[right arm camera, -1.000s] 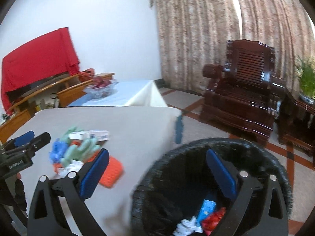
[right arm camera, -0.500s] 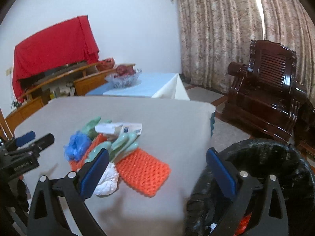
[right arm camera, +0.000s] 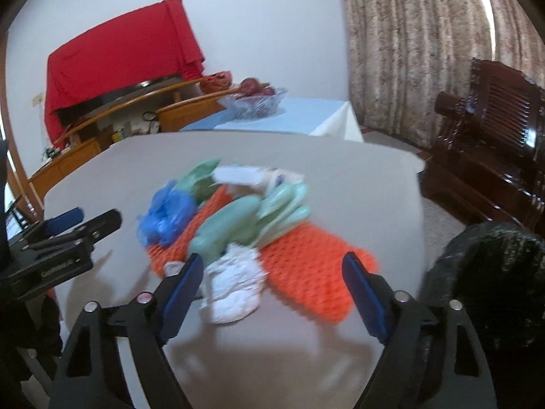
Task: Collect trash
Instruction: 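Move both tools back to the pile and grasp white tissue with the right tool, then lift the white tissue with the right tool while the left tool grasps the green glove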
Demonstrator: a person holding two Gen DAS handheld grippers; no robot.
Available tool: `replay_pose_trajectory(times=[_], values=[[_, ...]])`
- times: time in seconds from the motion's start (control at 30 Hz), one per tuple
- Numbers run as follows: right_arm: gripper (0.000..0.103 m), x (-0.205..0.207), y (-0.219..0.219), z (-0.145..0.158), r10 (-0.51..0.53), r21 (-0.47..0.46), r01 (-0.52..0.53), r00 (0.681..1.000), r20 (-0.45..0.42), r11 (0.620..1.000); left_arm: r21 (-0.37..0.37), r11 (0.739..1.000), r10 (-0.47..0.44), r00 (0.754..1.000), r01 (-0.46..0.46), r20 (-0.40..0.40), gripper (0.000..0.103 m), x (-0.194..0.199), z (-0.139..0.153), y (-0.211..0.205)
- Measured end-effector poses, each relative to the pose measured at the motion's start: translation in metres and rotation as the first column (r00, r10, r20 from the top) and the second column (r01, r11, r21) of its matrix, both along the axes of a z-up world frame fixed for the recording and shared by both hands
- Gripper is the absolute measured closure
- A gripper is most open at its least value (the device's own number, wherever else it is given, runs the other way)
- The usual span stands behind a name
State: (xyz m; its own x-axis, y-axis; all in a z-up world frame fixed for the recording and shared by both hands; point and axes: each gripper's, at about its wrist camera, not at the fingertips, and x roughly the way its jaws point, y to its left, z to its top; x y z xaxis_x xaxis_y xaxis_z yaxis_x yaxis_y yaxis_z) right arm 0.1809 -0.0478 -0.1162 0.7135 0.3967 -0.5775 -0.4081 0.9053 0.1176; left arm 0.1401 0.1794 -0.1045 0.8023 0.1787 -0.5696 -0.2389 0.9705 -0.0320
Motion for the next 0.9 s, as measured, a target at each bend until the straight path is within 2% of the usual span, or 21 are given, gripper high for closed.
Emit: replay_pose_trajectory(times=[0.3,0.4,0.57,0.67,0.77,0.9], values=[[0.033,-0.004,0.023,-0.022,0.054,-0.029,-0.056,0.997,-0.05,0.998,-0.017,1.0,0.0,1.0,0.0,-0.012,0.018,0.001,-0.008,0.007],[0.042,0.0,0.024,-0.025,0.059,-0.018,-0.06,0.995,-0.075,0.998,-0.021,1.0,-0.002,1.0,0.002,-0.018,0.019,0.002,-0.011,0.007],[0.063,0.004,0.028,-0.027,0.093,-0.009,-0.094,0.99,-0.107,0.996,-0.023,1.0,-0.014,0.999,0.013,-0.03,0.022,0.004,-0.017,0.003],[0.071,0.004,0.031,-0.029,0.104,-0.013,-0.107,0.987,-0.119,0.994,-0.029,0.999,-0.023,0.999,0.022,-0.035,0.023,0.004,-0.019,0.001],[0.077,0.004,0.028,-0.028,0.111,0.004,-0.111,0.986,-0.121,0.994,-0.029,0.999,-0.032,0.999,0.031,-0.037,0.024,0.004,-0.019,-0.004],[0.079,0.0,0.022,-0.023,0.115,0.019,-0.114,0.987,-0.113,0.993,-0.026,0.999,-0.042,0.998,0.042,-0.037,0.025,0.004,-0.019,-0.009]])
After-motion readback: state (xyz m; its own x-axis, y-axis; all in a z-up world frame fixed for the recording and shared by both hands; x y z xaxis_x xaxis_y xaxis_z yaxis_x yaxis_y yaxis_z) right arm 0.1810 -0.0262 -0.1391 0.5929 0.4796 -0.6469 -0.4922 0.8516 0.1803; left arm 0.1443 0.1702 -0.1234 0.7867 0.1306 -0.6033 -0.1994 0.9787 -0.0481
